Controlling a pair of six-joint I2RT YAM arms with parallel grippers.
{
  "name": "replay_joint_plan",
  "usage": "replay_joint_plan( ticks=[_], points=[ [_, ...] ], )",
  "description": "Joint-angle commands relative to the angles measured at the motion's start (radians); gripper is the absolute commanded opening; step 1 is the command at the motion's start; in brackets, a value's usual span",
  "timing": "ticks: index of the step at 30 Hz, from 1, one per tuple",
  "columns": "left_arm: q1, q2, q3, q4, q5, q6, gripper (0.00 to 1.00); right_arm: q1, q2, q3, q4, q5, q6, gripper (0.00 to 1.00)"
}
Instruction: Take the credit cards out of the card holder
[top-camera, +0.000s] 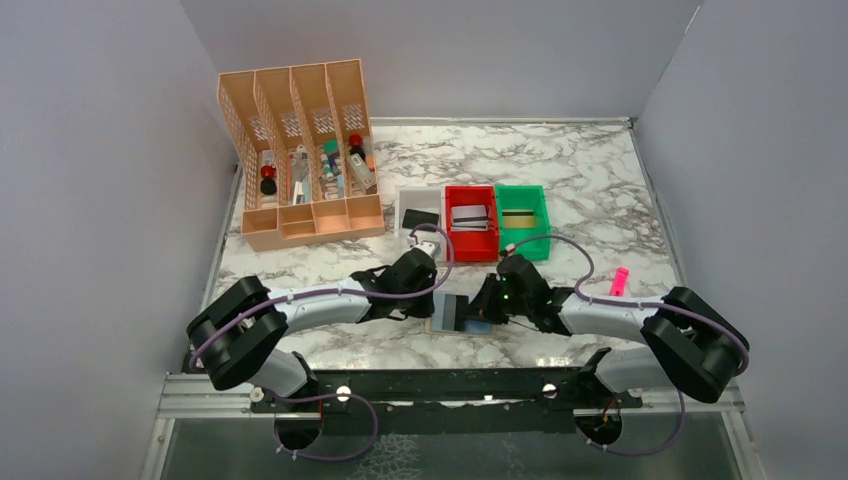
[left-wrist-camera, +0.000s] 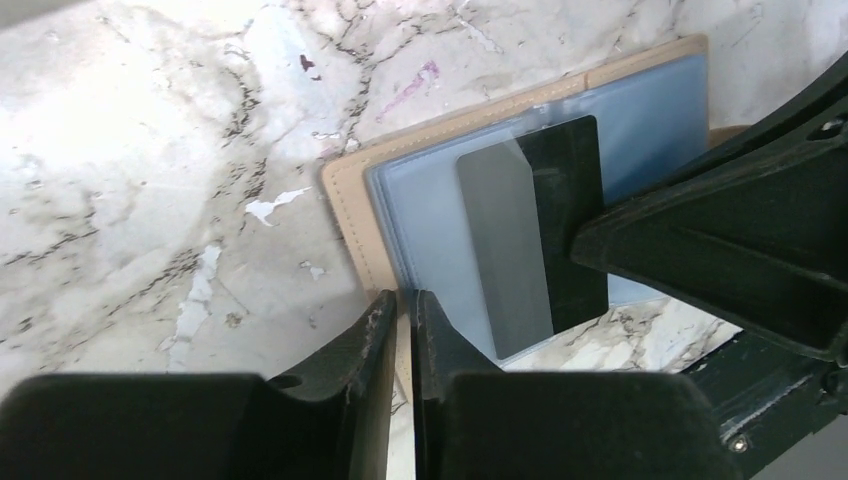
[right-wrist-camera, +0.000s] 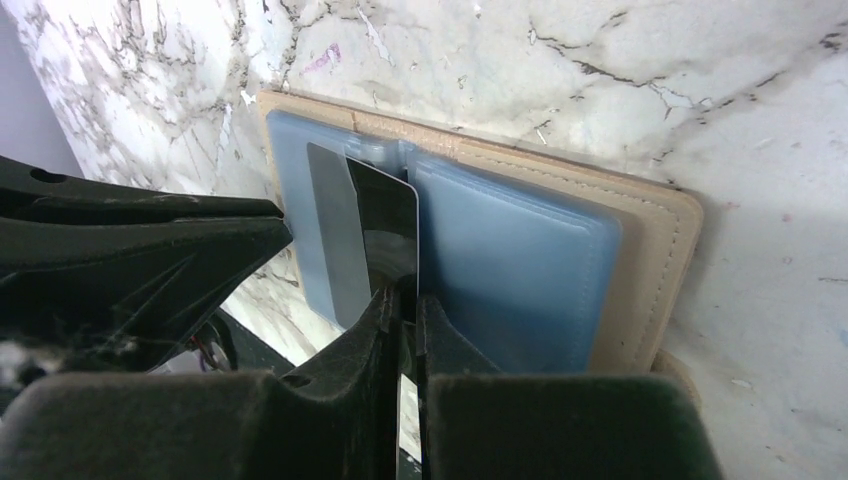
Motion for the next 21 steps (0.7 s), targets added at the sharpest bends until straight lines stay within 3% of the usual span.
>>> replay_joint_plan(
  ticks=[1, 9, 17, 21],
  points=[
    [-0.004, -0.060, 0.050, -0.073, -0.037, 0.028, 0.18, -0.005, -0.007, -0.034, -0.002, 0.024, 0.019, 0.09],
    [-0.006, -0.036, 0.070, 0.036, 0.127, 0.047, 0.27, -0.005, -0.026, -0.037, -0.011, 0.039, 0.016, 0.05],
    [-0.020, 0.096, 0.046, 0.057, 0.147, 0.041, 0.24, -0.006, -0.053, -0.043, -0.011, 0.037, 0.022, 0.06],
    [-0.032, 0.125, 0.031, 0.021, 0.099, 0.041, 0.18, -0.006, -0.071, -0.042, 0.023, 0.002, 0.021, 0.13]
  ],
)
